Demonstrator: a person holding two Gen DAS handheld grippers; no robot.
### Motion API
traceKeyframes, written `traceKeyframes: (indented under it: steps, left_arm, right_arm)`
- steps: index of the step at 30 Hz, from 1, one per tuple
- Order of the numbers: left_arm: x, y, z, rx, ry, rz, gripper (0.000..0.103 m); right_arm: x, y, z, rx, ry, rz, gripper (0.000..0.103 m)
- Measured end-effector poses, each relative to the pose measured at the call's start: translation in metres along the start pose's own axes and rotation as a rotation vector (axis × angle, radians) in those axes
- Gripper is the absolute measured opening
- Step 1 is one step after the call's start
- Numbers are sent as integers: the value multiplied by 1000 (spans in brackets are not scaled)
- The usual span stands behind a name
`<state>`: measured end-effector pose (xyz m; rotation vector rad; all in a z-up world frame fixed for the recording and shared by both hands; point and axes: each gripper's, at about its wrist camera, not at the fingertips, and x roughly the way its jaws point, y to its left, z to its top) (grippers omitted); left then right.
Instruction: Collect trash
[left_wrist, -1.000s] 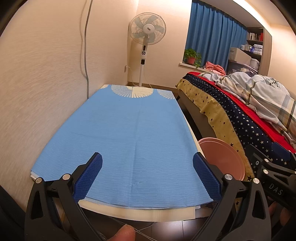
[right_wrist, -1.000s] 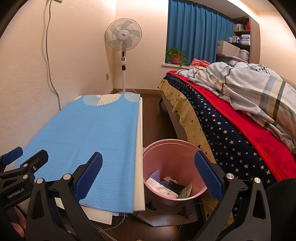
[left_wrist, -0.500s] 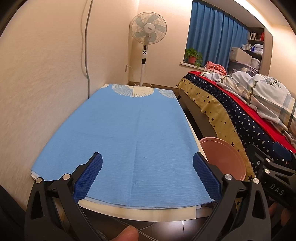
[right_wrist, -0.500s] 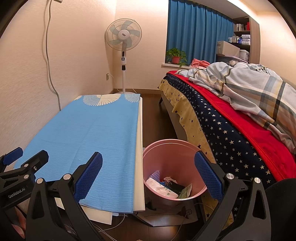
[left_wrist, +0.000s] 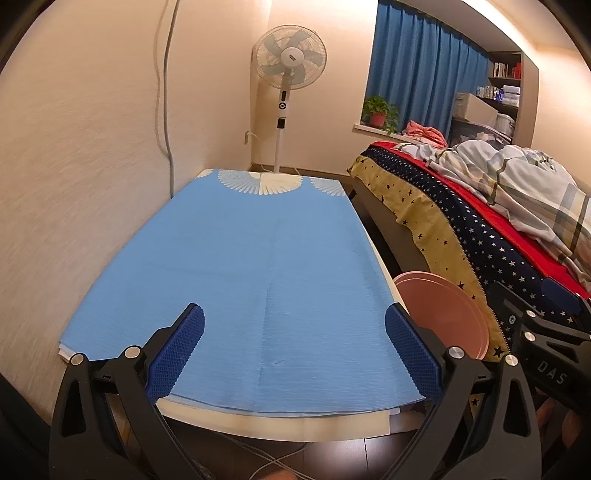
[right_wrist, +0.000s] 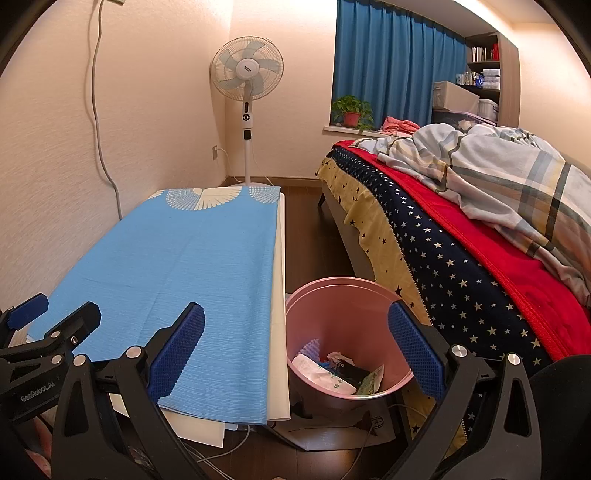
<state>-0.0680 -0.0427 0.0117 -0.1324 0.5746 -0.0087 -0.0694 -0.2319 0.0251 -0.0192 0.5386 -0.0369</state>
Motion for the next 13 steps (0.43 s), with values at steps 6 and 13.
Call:
traceKeyframes:
  steps: [6,13]
  left_arm:
    - [-2,-2,0,8,-3,5,95]
    - [0,0,1,2,-1,19,95]
  right_arm:
    - [1,-1,0,2,3,0,98]
    - [5,-1,-2,1,12,1,98]
